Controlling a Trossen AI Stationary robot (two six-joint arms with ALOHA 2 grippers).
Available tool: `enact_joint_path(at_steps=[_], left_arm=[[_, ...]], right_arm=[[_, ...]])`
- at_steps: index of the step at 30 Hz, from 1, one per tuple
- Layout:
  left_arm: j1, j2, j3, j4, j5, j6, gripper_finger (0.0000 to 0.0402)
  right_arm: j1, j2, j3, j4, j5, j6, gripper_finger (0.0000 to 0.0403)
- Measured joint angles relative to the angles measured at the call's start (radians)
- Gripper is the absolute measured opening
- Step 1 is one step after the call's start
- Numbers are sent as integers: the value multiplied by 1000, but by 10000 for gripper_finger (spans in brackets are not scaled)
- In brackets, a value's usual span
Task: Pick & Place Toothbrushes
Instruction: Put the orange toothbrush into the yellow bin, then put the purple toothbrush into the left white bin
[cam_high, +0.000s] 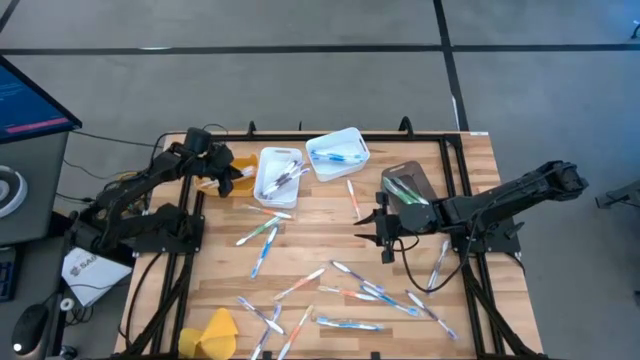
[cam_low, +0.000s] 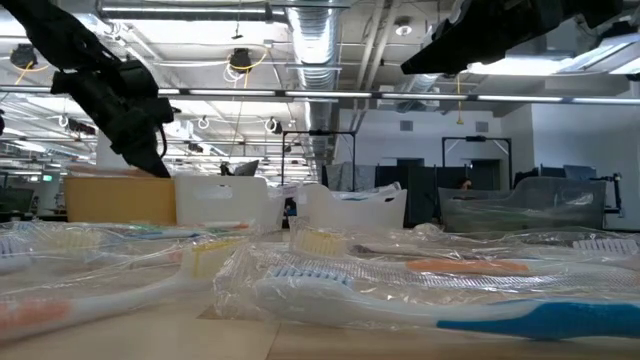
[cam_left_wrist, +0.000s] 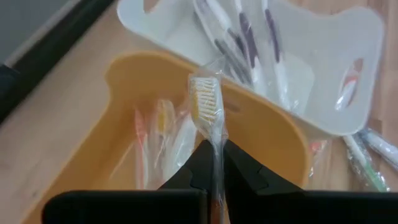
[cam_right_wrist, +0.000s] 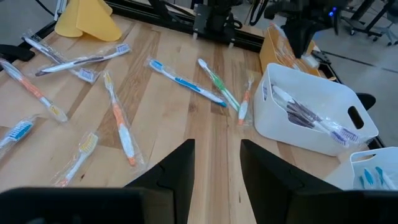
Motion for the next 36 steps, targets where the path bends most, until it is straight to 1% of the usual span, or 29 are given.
enact_joint_path(at_steps=[4,10,12,14,20,23,28,32,36], left_arm=[[0,68,29,42,-3,0,10],[0,119,38,53,-3,-10,21],[0,136,38,52,-3,-35,26],[0,146,38,55,-3,-59,31],[0,149,38,60,-3,-69,32],[0,149,38,67,-5,-105,37],[0,149,38,67,-74,-122,63],[0,149,38,68,-87,-190,95],[-1,149,38,74,-120,-195,122]], right_arm=[[0,0,0,0,0,0,122],[0,0,0,-1,0,0,122],[0,0,0,-1,0,0,122],[0,0,0,-1,0,0,122],[0,0,0,-2,0,0,122],[0,0,0,-2,0,0,122],[0,0,0,-2,0,0,122],[0,0,0,-2,0,0,122],[0,0,0,-2,0,0,122]])
